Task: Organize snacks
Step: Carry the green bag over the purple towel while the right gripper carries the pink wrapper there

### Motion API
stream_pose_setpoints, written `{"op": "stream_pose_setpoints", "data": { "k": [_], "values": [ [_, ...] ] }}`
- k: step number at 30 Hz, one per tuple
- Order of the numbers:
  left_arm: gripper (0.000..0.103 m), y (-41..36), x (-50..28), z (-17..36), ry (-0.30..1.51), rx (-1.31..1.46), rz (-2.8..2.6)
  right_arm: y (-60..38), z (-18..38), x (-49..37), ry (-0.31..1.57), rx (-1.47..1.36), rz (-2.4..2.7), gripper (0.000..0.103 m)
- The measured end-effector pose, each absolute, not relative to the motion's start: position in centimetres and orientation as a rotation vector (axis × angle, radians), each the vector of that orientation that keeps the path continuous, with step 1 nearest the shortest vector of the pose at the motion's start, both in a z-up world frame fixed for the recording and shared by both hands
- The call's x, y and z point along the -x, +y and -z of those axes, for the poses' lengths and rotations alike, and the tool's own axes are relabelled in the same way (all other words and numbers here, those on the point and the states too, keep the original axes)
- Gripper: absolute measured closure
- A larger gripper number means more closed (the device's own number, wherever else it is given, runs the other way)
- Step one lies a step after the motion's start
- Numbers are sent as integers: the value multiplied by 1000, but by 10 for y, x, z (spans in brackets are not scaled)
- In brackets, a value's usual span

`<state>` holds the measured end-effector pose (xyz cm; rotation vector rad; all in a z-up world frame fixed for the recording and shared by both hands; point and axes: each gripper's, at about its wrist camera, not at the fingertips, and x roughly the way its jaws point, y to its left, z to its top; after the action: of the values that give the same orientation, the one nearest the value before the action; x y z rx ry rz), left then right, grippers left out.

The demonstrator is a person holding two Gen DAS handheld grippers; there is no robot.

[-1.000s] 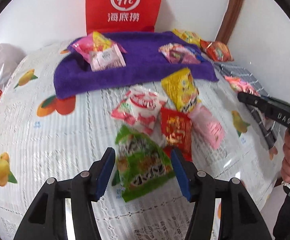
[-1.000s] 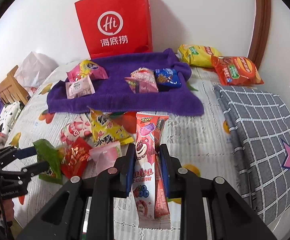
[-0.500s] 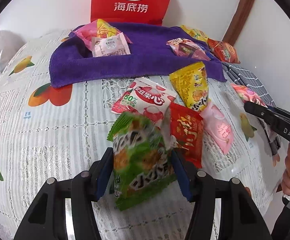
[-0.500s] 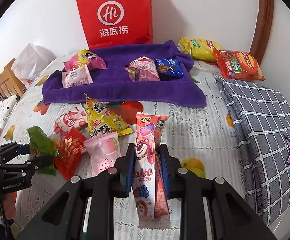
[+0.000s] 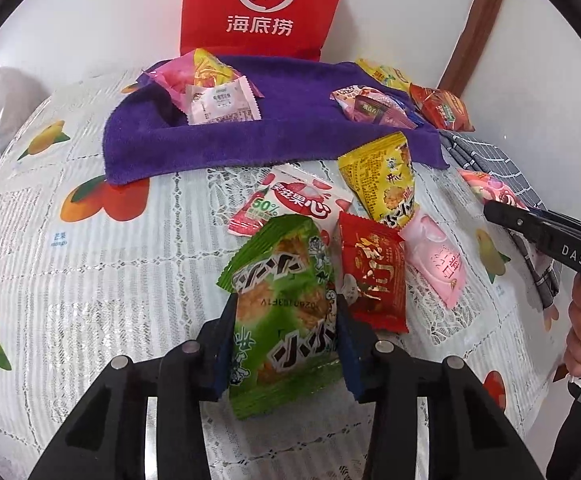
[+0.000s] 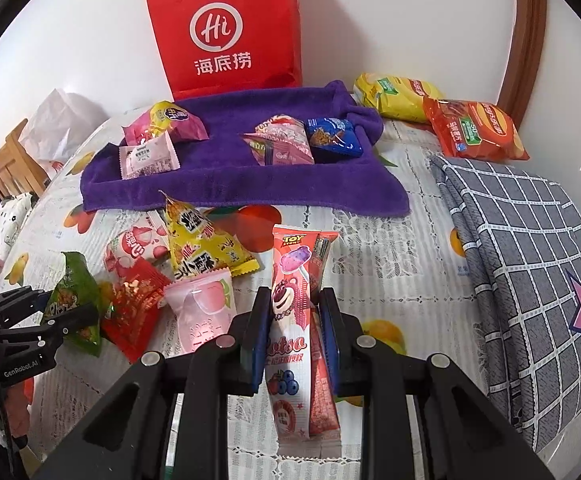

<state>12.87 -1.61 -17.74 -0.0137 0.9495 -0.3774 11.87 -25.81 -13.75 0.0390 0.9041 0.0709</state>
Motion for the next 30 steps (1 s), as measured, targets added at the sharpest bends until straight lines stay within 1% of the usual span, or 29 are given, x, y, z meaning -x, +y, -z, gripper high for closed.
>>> {"op": "stream_pose_setpoints", "data": {
  "k": [5,22,30],
  "values": [
    [62,-12,-129,164,930,12,372,-256,127,-119,888,-41,-77,79],
    [62,5,-153,90,805,10,314,-258,69,-131,801,-54,-67,79],
    [62,8,-168,74,794,7,299,-247,55,-150,796,-50,-81,79]
  ]
}}
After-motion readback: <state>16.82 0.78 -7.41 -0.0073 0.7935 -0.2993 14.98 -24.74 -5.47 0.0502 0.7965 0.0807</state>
